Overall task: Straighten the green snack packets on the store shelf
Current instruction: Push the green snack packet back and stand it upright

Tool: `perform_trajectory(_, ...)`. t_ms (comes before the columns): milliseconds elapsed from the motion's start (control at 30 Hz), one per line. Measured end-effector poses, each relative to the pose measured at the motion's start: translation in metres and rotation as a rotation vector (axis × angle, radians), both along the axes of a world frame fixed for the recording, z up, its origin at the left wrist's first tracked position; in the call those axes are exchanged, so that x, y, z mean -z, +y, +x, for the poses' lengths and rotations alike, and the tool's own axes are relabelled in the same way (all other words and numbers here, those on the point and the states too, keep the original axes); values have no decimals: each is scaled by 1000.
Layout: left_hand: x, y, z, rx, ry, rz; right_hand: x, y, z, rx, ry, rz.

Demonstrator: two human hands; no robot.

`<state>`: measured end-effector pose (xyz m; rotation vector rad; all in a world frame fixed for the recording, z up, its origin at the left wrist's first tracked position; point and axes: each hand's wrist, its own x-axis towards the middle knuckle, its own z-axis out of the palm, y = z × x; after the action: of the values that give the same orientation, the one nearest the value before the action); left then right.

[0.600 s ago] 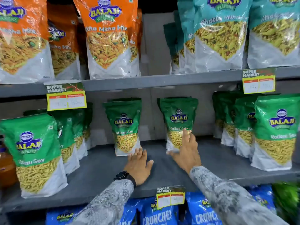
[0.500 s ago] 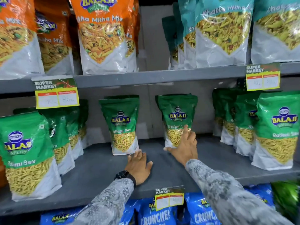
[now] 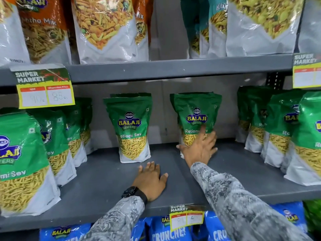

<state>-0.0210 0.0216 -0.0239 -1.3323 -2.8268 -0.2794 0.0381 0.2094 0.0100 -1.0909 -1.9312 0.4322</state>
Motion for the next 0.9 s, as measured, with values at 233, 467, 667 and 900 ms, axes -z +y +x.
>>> perform_trajectory(233,-1,1,1,-15,-10,-45,12,3,5,-51,-46,89)
perform_trajectory(467,-1,1,1,-24,-23,-45,11,1,18,-93,-2,86)
perform_trajectory(667,-2,2,0,-32,-35,-51,15,-10,54,-163,36,105)
perform_trajectory(900,-4,0,4,-22,-21,-69,17,-32,108,-208,88,87)
